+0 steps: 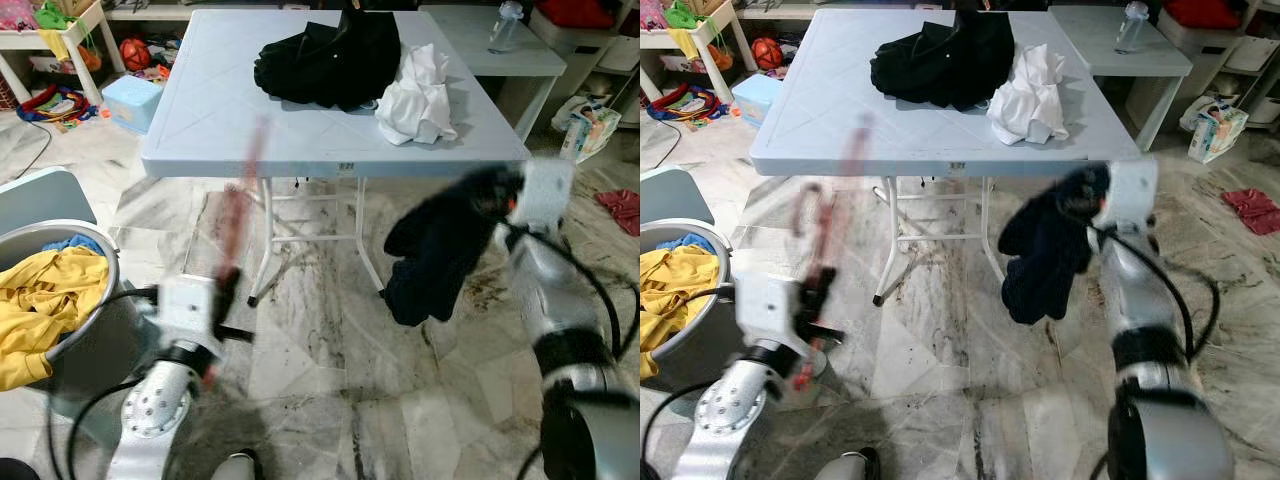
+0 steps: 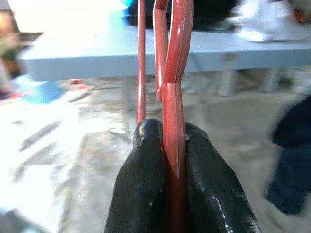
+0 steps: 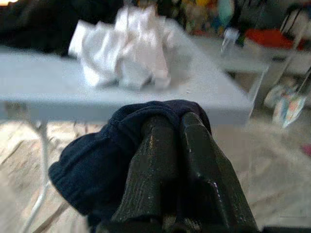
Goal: Hang hanger
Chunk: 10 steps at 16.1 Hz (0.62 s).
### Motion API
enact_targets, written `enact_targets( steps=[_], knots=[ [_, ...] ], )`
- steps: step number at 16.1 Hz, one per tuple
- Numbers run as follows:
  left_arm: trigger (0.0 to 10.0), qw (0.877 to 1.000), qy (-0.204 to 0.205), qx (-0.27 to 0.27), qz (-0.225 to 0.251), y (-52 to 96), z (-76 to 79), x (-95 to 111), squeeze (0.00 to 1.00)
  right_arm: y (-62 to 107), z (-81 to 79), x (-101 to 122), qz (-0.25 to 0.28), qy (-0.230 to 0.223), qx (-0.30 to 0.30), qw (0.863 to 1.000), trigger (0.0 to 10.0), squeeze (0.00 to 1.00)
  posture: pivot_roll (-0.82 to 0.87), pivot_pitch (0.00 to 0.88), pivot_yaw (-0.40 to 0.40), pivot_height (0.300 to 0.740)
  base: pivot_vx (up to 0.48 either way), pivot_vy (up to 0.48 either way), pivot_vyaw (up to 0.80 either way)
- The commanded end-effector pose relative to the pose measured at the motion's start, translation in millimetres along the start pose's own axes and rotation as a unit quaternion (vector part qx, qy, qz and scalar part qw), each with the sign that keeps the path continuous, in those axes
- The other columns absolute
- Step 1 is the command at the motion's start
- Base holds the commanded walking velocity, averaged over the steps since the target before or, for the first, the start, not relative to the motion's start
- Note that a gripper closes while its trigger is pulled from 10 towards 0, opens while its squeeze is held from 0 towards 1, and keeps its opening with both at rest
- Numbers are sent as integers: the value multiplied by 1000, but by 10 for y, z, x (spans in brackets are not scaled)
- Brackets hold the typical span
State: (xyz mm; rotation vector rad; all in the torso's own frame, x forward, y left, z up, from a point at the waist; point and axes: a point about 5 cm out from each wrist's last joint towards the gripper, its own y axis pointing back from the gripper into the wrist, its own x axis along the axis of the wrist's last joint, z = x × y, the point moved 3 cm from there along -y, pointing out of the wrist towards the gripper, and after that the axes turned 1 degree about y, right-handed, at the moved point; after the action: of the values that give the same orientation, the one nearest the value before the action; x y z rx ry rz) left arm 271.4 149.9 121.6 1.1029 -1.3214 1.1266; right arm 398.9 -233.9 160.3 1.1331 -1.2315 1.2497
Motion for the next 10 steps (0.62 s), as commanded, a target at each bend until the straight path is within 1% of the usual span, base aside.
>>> enact_targets(
  steps=[1,2,3,4,5,6,8,9,10],
  knots=[
    [10000,1000,1,18,-6,-16,-7,5,0,24,-106,145,35,-11,53,998,0,0,48,107,-100,740,0,0,0],
    [10000,1000,12,24,-14,-23,-1,-18,0,70,-178,169,47,-12,89,995,0,0,47,102,-97,740,0,0,0],
    [10000,1000,6,26,-10,-27,2,-11,0,101,-212,192,56,-21,107,993,0,0,45,100,-94,740,0,0,0],
    [10000,1000,-1,30,4,-48,18,41,0,231,-318,265,83,-24,159,983,0,0,41,91,-89,740,0,0,0],
    [10000,1000,1,30,9,-58,32,73,0,297,-353,297,95,-23,175,980,0,0,44,87,-88,740,0,0,0],
    [10000,999,2,45,25,-62,2,158,0,364,-316,331,108,-24,158,981,0,0,43,82,-87,740,0,0,0],
    [10000,998,2,60,32,-41,-33,214,0,456,-245,368,122,-51,125,983,0,0,50,80,-89,740,0,0,0],
    [10000,998,-3,62,31,-7,-51,209,0,518,-219,362,125,-55,107,985,0,0,53,82,-85,740,0,0,0],
    [10000,998,-5,63,19,54,-68,146,0,606,-208,323,121,-60,96,986,0,0,53,86,-76,740,0,0,0]
  ],
)
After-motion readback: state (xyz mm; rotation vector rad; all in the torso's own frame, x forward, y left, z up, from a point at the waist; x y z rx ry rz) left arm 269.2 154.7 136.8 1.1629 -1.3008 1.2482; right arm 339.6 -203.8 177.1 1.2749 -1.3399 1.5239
